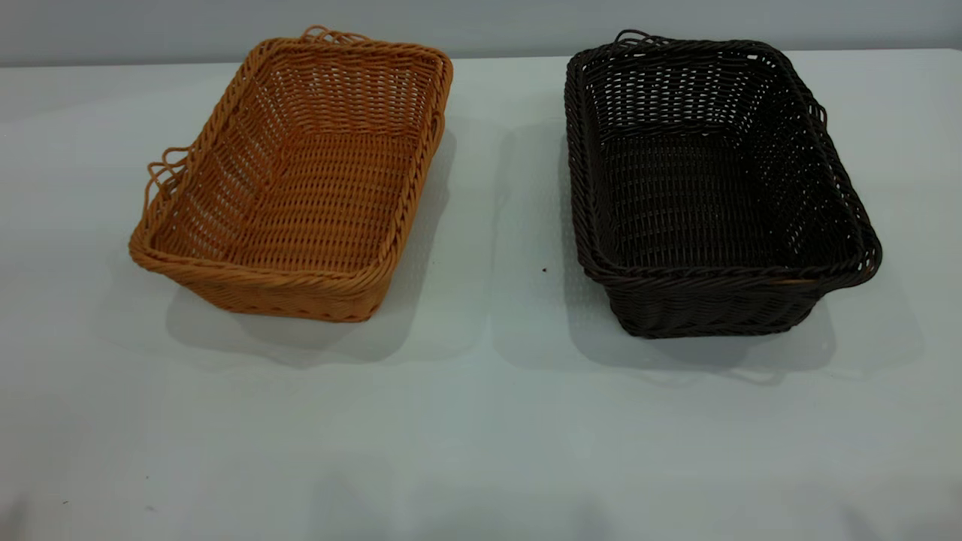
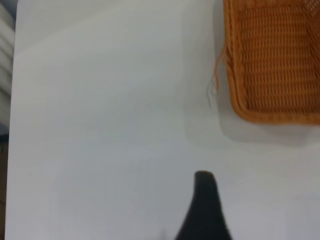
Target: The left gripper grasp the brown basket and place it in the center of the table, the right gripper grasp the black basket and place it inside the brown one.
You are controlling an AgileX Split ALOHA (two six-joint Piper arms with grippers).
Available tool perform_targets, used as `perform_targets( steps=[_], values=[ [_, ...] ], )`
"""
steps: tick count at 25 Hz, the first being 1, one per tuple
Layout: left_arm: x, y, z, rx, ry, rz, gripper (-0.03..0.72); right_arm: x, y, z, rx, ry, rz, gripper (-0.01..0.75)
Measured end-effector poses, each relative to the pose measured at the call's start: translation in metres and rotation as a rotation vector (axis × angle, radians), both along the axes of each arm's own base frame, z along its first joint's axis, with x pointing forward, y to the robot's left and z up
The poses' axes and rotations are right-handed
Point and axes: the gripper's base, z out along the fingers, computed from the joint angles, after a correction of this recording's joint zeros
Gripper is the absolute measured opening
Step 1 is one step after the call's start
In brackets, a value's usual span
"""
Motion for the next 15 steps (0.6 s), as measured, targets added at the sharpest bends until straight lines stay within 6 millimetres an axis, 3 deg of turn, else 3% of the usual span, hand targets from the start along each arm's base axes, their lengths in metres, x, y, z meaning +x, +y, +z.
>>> perform_targets(
  steps=[6, 10, 15],
  values=[
    [0.065, -0.001, -0.007, 0.006, 0.029, -0.005, 0.563, 0.064, 0.023, -0.044, 0.163, 0.21, 0.142, 0.626],
    [0.096, -0.002, -0.015, 0.006, 0.044, -0.006, 0.563, 0.089, 0.053, -0.082, 0.203, 0.381, 0.182, 0.612],
    [0.119, -0.002, -0.023, 0.006, 0.063, -0.005, 0.563, 0.112, 0.091, -0.123, 0.298, 0.714, 0.127, 0.6]
  ],
)
